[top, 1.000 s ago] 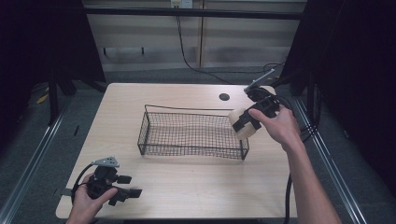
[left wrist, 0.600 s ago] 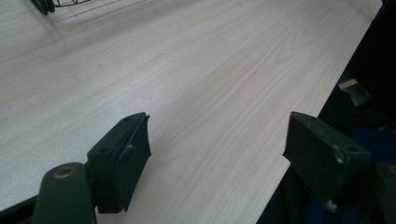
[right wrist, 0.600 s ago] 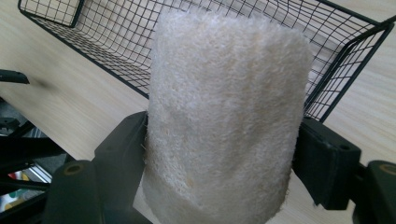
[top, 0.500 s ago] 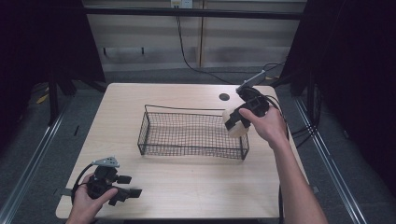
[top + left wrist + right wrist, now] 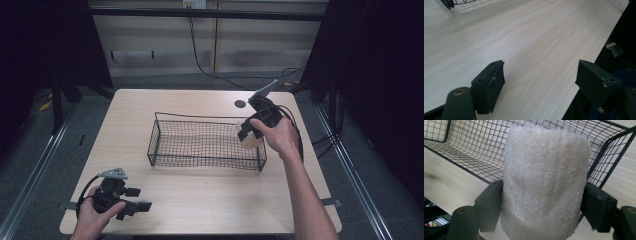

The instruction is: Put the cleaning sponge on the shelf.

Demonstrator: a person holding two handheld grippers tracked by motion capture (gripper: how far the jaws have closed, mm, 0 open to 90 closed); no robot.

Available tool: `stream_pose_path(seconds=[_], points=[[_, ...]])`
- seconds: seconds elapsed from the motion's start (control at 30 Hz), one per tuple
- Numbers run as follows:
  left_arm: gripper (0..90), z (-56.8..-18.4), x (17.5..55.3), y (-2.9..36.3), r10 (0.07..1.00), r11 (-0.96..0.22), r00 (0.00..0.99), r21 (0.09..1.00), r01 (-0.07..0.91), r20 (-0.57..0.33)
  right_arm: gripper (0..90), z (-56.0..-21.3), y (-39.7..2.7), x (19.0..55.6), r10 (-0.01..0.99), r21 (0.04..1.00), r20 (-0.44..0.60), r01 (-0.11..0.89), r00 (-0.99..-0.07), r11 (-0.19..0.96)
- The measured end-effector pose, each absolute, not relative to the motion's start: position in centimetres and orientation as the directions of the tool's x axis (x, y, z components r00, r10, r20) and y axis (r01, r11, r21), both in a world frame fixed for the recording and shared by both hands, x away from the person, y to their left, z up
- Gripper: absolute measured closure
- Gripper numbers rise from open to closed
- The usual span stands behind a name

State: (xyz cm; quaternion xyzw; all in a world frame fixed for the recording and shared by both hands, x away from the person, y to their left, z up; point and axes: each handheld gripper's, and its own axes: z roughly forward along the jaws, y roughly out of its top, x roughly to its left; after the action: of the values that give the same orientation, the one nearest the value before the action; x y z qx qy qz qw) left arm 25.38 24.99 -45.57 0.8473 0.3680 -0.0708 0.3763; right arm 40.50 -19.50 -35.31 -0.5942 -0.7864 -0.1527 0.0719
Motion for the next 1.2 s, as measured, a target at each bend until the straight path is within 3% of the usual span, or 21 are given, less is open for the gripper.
stream_pose_path(seconds=[0.73,1.2], points=[[22.5,-45.6,25.4,25.0,0.571,-0.448,0.72,0.584,0.677,-0.396,25.0,-38.6,-19.8,40.6,0.931,0.119,0.312,0.98,-0.191,0.161],[22.5,-45.6,25.4,25.0,0.57,-0.451,0.72,0.582,0.677,-0.396,24.9,-40.9,-19.4,40.6,0.958,0.077,0.257,0.991,-0.127,0.111]])
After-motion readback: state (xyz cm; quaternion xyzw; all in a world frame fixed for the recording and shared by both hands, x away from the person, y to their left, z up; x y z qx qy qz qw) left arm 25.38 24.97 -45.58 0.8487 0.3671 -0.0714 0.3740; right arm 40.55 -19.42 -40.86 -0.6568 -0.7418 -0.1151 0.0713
